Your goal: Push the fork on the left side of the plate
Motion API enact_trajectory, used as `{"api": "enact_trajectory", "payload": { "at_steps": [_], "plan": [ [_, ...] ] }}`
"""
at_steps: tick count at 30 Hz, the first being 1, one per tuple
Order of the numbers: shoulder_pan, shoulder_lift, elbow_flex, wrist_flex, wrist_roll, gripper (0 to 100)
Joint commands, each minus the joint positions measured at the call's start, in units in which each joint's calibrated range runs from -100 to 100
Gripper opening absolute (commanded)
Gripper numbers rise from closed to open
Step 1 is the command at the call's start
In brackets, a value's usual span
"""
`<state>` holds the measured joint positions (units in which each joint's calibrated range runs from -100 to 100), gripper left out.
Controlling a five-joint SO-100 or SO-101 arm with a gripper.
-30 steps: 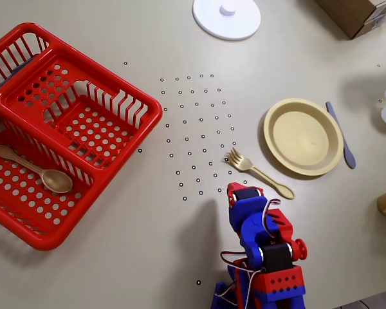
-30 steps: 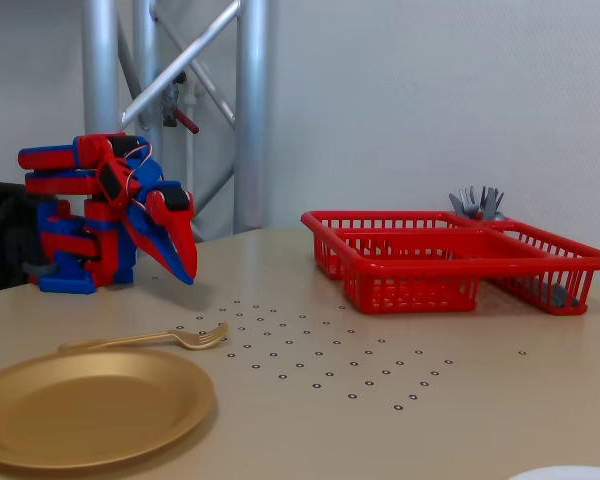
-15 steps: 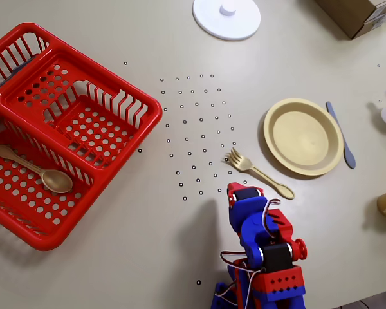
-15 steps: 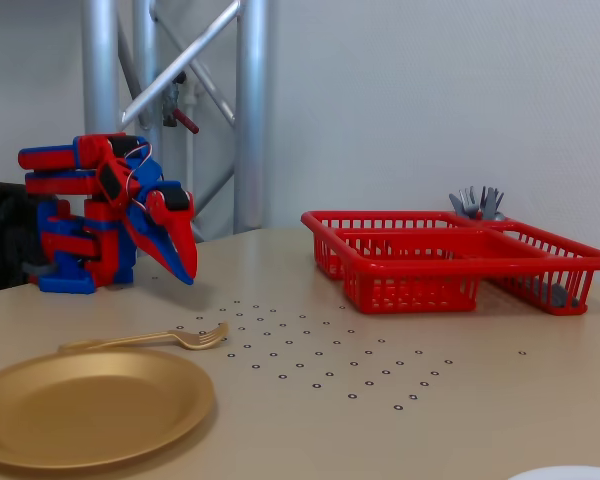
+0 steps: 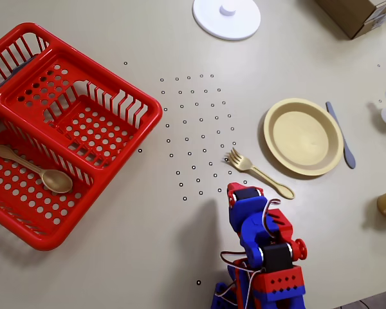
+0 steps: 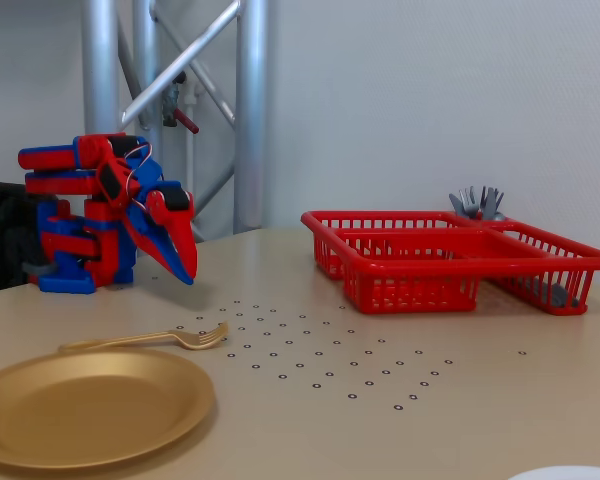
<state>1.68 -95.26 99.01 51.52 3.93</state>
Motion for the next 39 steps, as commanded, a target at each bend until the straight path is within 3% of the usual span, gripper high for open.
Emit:
{"api": "enact_trajectory", "payload": {
  "at_steps": [1,27,39],
  "plan": [
    [-0.3,-0.4,0.9,0.0,0.4,0],
    [-0.2,-0.3,0.7,0.0,-1.2,0],
    [-3.6,34.1,-29.4,5.5,11.6,0]
  ]
}}
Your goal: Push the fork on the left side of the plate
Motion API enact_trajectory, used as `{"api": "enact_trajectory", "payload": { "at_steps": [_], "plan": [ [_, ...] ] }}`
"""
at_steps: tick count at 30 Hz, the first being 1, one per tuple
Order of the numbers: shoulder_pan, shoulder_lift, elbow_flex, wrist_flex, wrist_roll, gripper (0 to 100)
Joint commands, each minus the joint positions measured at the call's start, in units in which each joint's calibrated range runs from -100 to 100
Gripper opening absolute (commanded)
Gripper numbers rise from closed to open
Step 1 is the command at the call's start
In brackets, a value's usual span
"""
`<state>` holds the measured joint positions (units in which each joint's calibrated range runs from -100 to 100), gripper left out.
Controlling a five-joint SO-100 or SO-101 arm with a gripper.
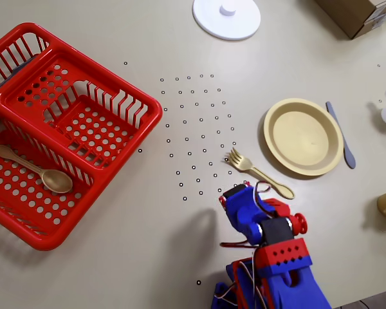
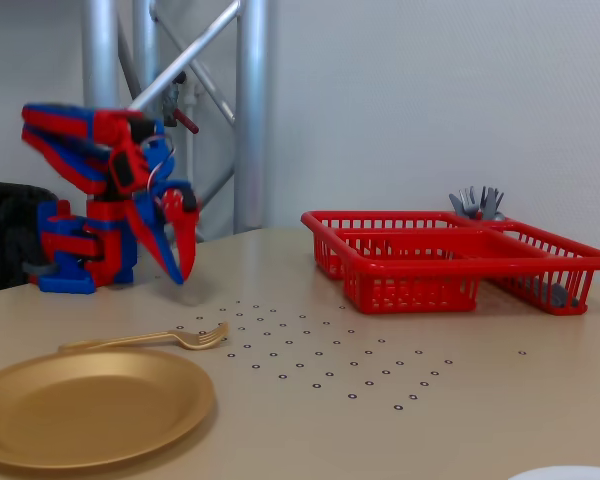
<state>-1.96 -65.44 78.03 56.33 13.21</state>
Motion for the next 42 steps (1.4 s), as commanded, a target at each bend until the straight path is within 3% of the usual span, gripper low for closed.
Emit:
{"api": "enact_trajectory", "payload": {
  "at_steps": [1,10,16,22,30,42],
  "plan": [
    [0.3,6.5,-10.6,1.3,4.1,0],
    [4.5,19.0,-23.2,1.3,12.7,0],
    [10.2,13.5,-20.0,1.1,12.6,0],
    [15.9,8.1,-12.5,3.8,16.7,0],
    [9.7,15.3,-12.0,0.5,19.7,0],
    [4.5,35.8,-24.7,-9.9,16.0,0]
  ]
}}
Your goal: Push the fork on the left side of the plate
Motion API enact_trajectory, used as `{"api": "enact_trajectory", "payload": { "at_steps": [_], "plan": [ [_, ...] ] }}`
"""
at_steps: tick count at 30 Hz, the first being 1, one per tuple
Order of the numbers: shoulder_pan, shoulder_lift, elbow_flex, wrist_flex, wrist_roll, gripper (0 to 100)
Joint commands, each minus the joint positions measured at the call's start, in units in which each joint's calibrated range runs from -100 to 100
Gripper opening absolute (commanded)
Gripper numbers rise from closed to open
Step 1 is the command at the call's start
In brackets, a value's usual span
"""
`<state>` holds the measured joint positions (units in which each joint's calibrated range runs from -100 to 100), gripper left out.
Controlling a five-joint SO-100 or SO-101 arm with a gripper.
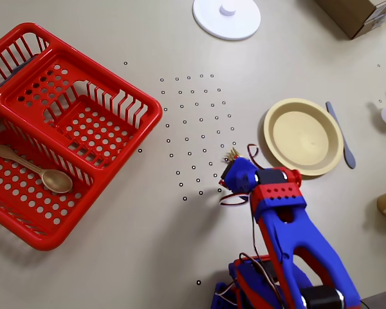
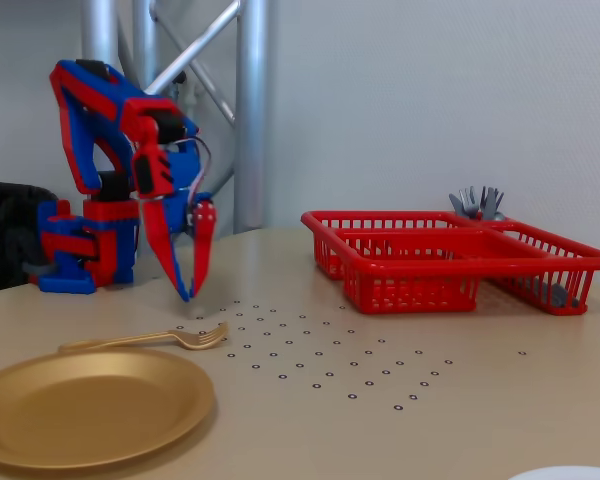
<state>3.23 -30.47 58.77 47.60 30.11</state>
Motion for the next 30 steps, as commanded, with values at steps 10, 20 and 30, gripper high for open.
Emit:
{"api": "enact_trajectory", "payload": {
  "at_steps": [10,20,30],
  "plan": [
    [-0.6,14.1,-15.3,-5.8,-5.5,0],
    [-0.3,20.0,-18.6,-7.9,-6.0,0],
    [1.6,25.1,-23.2,-7.8,-6.4,0]
  ]
}}
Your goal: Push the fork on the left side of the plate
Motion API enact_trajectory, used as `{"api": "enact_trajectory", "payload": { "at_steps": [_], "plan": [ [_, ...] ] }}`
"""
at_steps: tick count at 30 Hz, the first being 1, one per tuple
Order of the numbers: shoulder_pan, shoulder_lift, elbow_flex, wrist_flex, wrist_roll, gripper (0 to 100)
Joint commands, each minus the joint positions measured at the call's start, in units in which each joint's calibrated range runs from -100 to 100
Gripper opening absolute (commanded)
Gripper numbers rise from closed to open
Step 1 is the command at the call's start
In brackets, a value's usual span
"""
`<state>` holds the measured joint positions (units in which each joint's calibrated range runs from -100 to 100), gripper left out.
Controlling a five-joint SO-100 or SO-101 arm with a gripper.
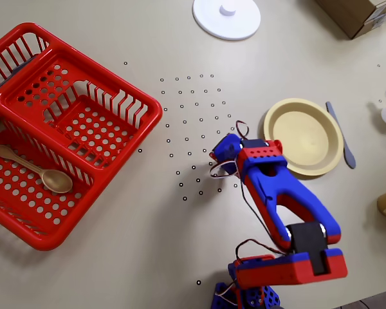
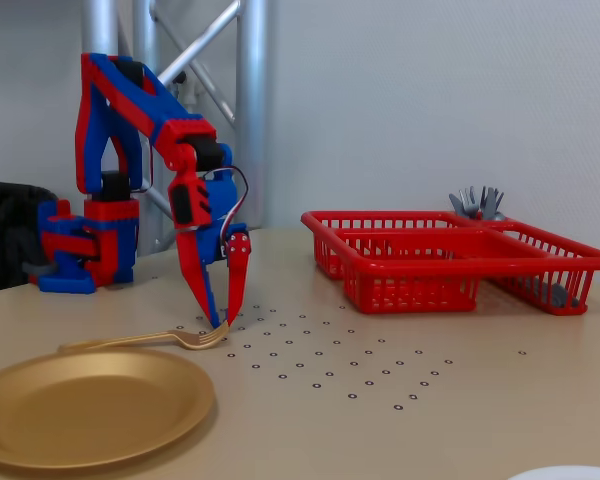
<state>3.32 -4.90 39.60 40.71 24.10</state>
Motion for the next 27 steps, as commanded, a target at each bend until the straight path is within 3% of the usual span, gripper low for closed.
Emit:
{"api": "enact_trajectory", "payload": {
  "at_steps": [1,27],
  "plan": [
    [1.9,0.1,-4.8,-0.9,-0.4,0],
    [10.4,8.3,-24.5,7.4,-1.4,0]
  ]
}}
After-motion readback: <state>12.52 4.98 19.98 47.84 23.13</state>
